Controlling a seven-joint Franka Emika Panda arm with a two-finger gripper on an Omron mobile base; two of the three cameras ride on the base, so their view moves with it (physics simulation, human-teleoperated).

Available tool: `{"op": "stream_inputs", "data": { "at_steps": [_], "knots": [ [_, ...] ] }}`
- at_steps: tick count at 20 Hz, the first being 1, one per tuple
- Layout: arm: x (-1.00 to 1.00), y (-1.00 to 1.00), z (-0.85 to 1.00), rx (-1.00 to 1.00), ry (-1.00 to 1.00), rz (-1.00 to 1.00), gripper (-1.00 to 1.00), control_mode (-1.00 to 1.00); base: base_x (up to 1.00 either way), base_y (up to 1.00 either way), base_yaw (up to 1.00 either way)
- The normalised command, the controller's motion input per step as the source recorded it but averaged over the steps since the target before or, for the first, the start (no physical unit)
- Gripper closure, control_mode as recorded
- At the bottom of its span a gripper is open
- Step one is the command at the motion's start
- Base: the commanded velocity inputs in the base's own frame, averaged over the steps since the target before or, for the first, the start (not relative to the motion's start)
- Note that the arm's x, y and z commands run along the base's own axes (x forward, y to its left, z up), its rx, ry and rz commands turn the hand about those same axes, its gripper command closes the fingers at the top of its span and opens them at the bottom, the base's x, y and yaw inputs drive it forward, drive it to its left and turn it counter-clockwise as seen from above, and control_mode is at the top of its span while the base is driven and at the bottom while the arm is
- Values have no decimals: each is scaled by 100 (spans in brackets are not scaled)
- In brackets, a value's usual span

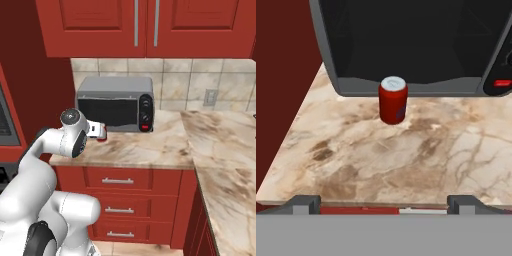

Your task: Four empty soda cans are scattered around the kitchen. Gather all the cans and cluster them next to the stove for recycling.

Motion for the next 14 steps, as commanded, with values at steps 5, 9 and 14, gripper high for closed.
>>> {"op": "stream_inputs", "data": {
  "at_steps": [5, 9, 14],
  "knots": [
    [0, 0, 0, 0, 0, 0, -100, 100, 27, 0, 0],
    [0, 0, 0, 0, 0, 0, -100, 100, 16, 0, 0],
    [0, 0, 0, 0, 0, 0, -100, 100, 18, 0, 0]
  ]
}}
